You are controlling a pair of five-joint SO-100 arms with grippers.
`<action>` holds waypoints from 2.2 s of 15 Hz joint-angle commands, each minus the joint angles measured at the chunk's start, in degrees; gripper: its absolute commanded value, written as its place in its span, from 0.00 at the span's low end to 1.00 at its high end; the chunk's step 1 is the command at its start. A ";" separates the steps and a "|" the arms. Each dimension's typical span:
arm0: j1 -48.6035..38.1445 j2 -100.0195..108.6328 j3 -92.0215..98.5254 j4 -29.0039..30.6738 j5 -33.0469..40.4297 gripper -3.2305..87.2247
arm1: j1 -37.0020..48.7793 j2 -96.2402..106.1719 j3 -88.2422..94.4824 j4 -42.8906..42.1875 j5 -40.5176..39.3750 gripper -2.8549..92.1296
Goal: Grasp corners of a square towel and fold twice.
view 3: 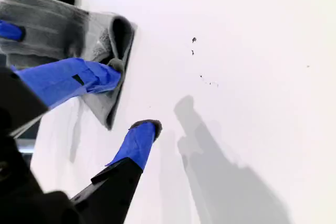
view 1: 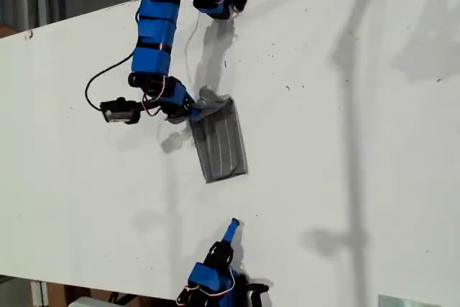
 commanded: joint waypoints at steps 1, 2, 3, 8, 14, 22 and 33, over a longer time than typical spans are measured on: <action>0.18 0.09 0.18 -0.70 0.53 0.25 | 3.96 18.98 7.56 3.69 2.02 0.03; 0.18 0.09 0.18 -0.70 0.53 0.25 | 5.27 23.47 10.28 6.15 3.25 0.03; 0.18 0.09 0.18 -0.70 0.53 0.24 | 5.98 26.98 12.66 8.09 4.75 0.03; 0.18 0.09 0.18 -0.70 0.62 0.24 | 10.55 40.69 22.15 15.56 10.11 0.03; 0.18 0.09 0.18 -0.70 0.62 0.24 | 6.24 39.29 23.55 10.63 6.06 0.03; 0.18 0.09 0.18 -0.70 0.62 0.23 | -5.71 11.34 -1.05 2.81 -7.29 0.03; 0.18 0.09 0.18 -0.70 0.62 0.23 | -6.15 -2.72 -13.18 -1.49 -10.63 0.24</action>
